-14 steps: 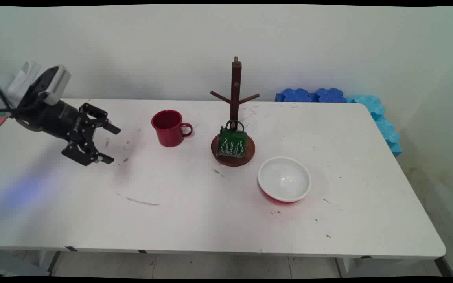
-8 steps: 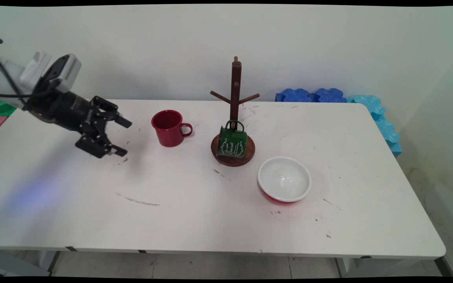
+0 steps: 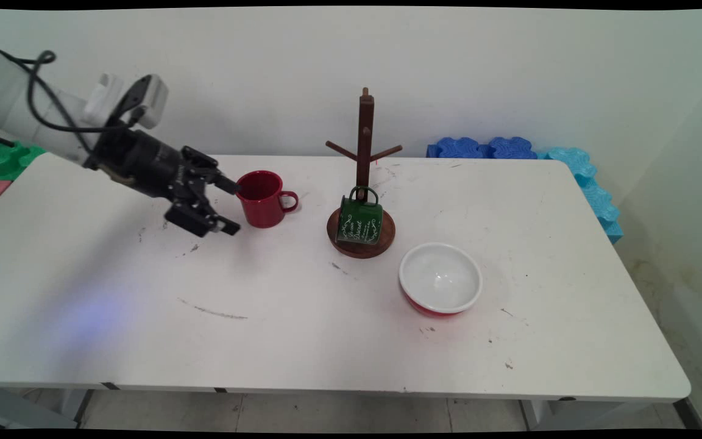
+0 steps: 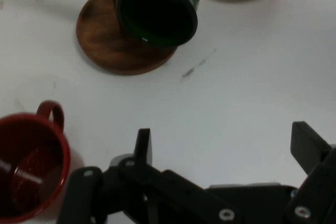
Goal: Pick up the green mug from the rack
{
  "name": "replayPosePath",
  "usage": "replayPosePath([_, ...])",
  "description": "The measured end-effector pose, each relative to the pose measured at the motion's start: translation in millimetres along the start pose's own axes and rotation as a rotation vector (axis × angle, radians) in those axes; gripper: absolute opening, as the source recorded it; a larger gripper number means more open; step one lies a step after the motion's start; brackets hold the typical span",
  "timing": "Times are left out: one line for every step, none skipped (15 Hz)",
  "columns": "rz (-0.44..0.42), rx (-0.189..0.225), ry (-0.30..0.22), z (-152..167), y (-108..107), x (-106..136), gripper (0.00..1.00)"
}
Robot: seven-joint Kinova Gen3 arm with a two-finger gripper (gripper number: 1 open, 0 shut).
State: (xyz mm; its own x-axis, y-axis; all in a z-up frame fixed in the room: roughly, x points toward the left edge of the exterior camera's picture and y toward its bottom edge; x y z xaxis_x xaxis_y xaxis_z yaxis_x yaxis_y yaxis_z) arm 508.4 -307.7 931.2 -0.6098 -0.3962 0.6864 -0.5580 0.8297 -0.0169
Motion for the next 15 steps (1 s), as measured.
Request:
replayPosePath([-0.011,-0.002,0.008,7.5,0.6,4.2,1.0])
replayPosePath([-0.021,-0.005,0.015,13.9,1.2,7.7,1.0])
replayPosePath([-0.034,-0.009,0.024,21.8,1.8,11.7,1.0])
replayPosePath([-0.049,-0.014,0.033,30.2,2.4,15.2,1.0])
replayPosePath([-0.062,-0.017,0.04,37.2,2.8,17.8,1.0])
replayPosePath([-0.072,-0.02,0.044,42.1,3.1,19.5,1.0])
replayPosePath([-0.087,-0.023,0.051,49.2,3.5,21.9,1.0])
replayPosePath([-0.107,-0.027,0.059,57.5,3.9,24.2,1.0])
replayPosePath([-0.129,-0.029,0.067,65.5,4.2,26.1,1.0])
replayPosePath([-0.147,-0.032,0.073,72.2,4.3,27.5,1.0])
replayPosePath([-0.169,-0.034,0.079,79.7,4.4,28.5,1.0])
replayPosePath([-0.191,-0.036,0.084,86.9,4.4,29.2,1.0])
replayPosePath([-0.21,-0.037,0.089,92.9,4.4,29.6,1.0])
replayPosePath([-0.233,-0.039,0.093,99.8,4.5,30.0,1.0])
replayPosePath([-0.254,-0.04,0.098,106.3,4.4,30.4,1.0])
